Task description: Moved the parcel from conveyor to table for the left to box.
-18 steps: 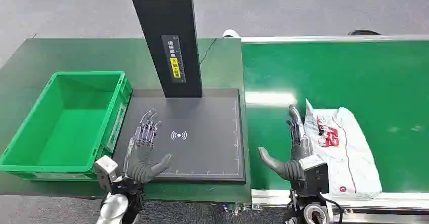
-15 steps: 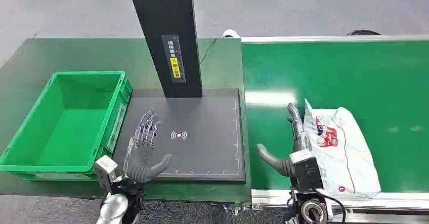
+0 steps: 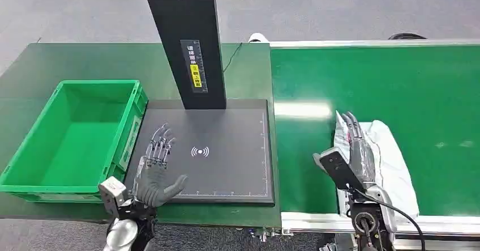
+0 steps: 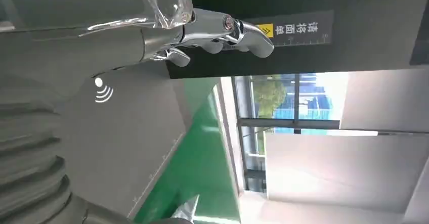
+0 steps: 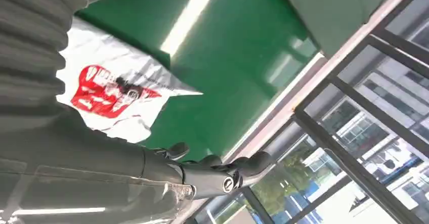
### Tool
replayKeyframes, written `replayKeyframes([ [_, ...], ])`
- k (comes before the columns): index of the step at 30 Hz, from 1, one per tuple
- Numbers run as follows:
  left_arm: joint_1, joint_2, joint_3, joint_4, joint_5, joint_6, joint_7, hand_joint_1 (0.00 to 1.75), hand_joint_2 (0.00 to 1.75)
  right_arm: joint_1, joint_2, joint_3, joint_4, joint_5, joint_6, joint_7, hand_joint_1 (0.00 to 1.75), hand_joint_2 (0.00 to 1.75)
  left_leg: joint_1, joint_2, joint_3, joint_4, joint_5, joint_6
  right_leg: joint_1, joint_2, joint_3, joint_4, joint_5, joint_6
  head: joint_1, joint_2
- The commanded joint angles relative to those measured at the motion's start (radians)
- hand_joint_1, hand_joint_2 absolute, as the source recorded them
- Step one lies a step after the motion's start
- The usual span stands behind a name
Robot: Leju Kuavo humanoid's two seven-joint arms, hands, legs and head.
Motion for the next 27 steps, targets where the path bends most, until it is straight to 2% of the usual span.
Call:
replayKeyframes([
  [1,-0.001,0.023,0.01,0.015,0.0,-0.004,0.003,0.0,1.75,-0.046,-0.022,-0.022,0.096,0.003,-0.004,0.004,0.0,1.75,0.0,0.002,0.001,0.0,0.0,0.0,0.0,0.001,0.001,-0.001,0.001,0.0,0.0,0.0],
  [2,0.001,0.023,0.01,0.013,0.001,-0.003,0.003,0.0,1.75,-0.051,-0.023,-0.021,0.102,0.025,-0.04,0.014,0.0,1.75,0.001,0.003,0.001,-0.001,0.0,0.001,0.001,0.001,0.001,-0.002,0.001,0.0,0.0,0.0],
  [5,0.007,0.022,0.015,0.003,0.007,-0.003,0.005,0.0,1.75,-0.076,-0.036,-0.043,0.138,0.004,-0.054,0.031,0.0,1.75,0.0,0.003,0.001,0.0,0.0,0.001,0.001,0.002,0.001,-0.001,0.001,0.0,0.0,0.0],
  [7,0.008,0.023,0.014,0.0,0.009,-0.005,0.01,0.0,1.75,-0.074,-0.053,-0.043,0.157,0.044,-0.068,0.078,0.0,1.75,0.0,0.003,0.001,0.0,0.0,0.0,0.0,0.001,0.001,-0.001,0.001,0.0,0.0,0.0],
  [10,0.017,0.028,0.016,0.003,0.012,-0.002,0.013,0.0,1.75,-0.053,-0.061,-0.042,0.164,0.198,-0.165,0.207,0.0,1.75,0.0,0.0,0.001,-0.001,0.0,0.0,0.0,0.0,0.002,-0.001,0.0,0.0,0.0,0.0],
  [11,0.024,0.033,0.013,0.008,0.015,-0.001,0.015,0.0,1.75,-0.056,-0.062,-0.041,0.18,0.261,-0.146,0.272,0.0,1.75,0.001,0.001,0.002,-0.001,0.0,0.0,0.001,0.0,0.003,-0.003,0.001,0.0,0.0,0.0],
  [13,0.039,0.035,0.011,0.01,0.015,0.009,0.013,0.0,1.75,-0.063,-0.052,-0.055,0.191,0.306,-0.176,0.308,0.0,1.75,0.0,0.002,0.002,-0.001,0.0,0.0,0.0,0.001,0.001,-0.001,0.0,0.0,0.0,0.0],
  [14,0.048,0.033,0.008,0.007,0.015,0.015,0.012,0.0,1.75,-0.064,-0.051,-0.065,0.2,0.359,-0.17,0.356,0.0,1.75,0.0,0.004,0.002,-0.002,0.0,0.0,0.0,0.002,0.002,-0.002,0.001,-0.001,0.0,0.0],
  [15,0.05,0.027,0.008,0.007,0.014,0.015,0.012,0.0,1.75,-0.063,-0.052,-0.084,0.217,0.413,-0.136,0.46,0.0,1.75,0.0,0.003,0.002,-0.001,0.0,0.0,0.001,0.002,0.002,-0.002,0.001,0.0,0.0,0.0],
  [19,0.042,0.022,-0.003,0.016,0.017,0.017,0.021,0.0,1.75,-0.057,-0.065,-0.128,0.277,0.451,-0.073,0.535,0.0,1.75,0.001,0.001,0.002,-0.001,0.0,0.001,0.001,-0.001,0.003,-0.003,0.001,0.0,0.0,0.0],
  [23,0.026,0.03,-0.004,0.035,0.021,0.023,0.025,0.0,1.75,-0.079,-0.058,-0.126,0.325,0.465,-0.04,0.543,0.0,1.75,0.001,0.002,0.002,-0.001,0.0,0.001,0.001,0.001,0.002,-0.002,0.001,0.0,0.0,0.0],
  [27,0.031,0.026,0.003,0.032,0.033,0.04,0.027,0.0,1.75,-0.129,-0.075,-0.086,0.443,0.5,0.046,0.565,0.0,1.75,0.001,0.004,0.002,-0.001,0.0,0.001,0.001,0.002,0.001,-0.002,0.001,-0.001,0.0,0.0],
])
